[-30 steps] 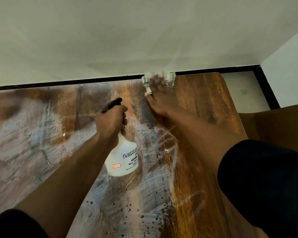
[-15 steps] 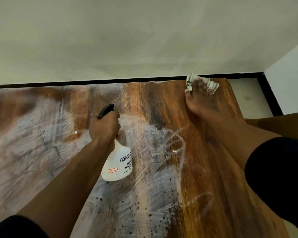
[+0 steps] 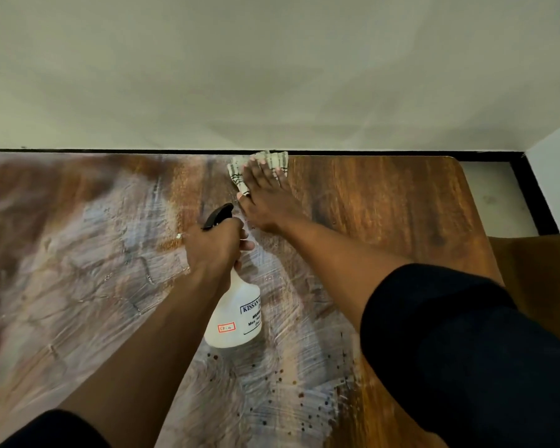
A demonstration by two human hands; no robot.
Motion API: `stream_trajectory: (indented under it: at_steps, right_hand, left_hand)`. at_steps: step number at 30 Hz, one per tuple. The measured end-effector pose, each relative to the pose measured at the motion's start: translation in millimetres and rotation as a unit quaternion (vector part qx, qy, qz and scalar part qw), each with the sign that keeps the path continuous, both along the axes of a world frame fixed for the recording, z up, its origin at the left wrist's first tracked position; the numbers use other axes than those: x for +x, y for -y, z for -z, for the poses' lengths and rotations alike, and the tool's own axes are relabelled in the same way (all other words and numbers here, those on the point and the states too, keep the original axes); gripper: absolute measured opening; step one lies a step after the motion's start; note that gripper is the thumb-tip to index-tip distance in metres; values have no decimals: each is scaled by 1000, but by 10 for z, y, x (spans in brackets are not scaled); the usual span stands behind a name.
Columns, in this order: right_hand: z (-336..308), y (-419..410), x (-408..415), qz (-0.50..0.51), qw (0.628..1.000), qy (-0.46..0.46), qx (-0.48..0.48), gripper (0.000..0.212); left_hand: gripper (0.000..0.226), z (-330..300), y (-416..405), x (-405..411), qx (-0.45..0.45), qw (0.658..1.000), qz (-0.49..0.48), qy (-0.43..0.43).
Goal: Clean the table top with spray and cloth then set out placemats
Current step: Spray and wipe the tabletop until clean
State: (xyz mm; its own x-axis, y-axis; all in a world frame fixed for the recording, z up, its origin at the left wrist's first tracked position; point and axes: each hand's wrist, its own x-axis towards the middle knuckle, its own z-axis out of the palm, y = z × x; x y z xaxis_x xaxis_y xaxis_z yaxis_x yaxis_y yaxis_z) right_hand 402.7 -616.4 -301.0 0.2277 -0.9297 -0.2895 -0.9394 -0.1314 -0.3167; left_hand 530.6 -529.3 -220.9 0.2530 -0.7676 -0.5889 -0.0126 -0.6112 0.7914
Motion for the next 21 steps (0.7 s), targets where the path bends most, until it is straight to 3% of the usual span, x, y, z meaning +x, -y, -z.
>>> stream_trajectory:
  at_steps: [6,10,14,17,21]
  right_hand:
    - [-4,-133,-707,76,997,-13,-10,68]
    - [37,-334,-1273,163,986,-44,-9,68]
    - [52,-394,-1354,222,974,-51,2,68]
    - [9,-555,-1070,173,983,-53,-14,70]
    - [46,-1075,-594,33,999,-35,-17,69]
  left_hand:
    - [19,31,-29,-16,1,1000,22,-15]
    - [52,29,-88,-41,-12,999,39,-30]
    - [25,-46,-230,-31,-12,998,56,-15]
    - [21,-89,-359,-18,-2,999,49,-11]
    - [31,-166,-560,-82,-1,999,37,-5]
